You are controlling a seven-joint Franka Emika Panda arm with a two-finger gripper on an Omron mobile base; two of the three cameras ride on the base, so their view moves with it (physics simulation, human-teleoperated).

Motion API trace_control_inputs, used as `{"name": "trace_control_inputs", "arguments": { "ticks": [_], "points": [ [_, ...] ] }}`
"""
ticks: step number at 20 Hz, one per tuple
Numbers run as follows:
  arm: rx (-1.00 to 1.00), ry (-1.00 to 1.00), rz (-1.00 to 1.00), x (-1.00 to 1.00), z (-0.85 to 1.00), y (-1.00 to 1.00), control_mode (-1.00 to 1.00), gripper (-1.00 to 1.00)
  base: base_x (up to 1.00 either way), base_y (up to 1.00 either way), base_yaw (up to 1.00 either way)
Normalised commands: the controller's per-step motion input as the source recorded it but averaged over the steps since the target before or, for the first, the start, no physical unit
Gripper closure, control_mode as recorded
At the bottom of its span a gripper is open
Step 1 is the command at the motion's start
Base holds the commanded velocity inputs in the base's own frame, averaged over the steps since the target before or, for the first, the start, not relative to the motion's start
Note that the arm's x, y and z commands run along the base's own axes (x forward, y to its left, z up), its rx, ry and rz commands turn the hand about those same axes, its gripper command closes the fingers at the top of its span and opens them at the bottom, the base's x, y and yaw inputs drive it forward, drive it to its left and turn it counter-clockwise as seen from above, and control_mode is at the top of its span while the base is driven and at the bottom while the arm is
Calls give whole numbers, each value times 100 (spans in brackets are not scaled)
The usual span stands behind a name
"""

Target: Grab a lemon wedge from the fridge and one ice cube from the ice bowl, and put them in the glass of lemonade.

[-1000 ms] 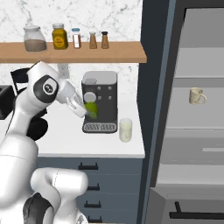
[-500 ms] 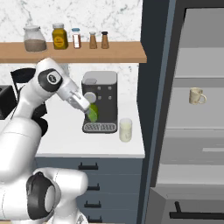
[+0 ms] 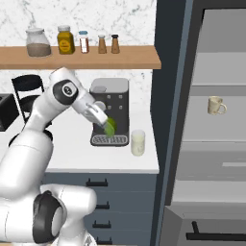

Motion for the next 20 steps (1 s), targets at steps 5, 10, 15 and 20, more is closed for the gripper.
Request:
{"name": "trace_control_inputs", "arguments": {
  "ticks": [5, 10, 15, 20],
  "points": [
    [0, -2, 0, 29, -20, -28, -100, 100, 0, 0, 0],
    [0, 0, 0, 54, -34, -10, -100, 100, 0, 0, 0],
    [0, 0, 0, 54, -29, -10, -100, 100, 0, 0, 0],
    [0, 0, 1, 46, -14, -16, -100, 100, 0, 0, 0]
  ]
}}
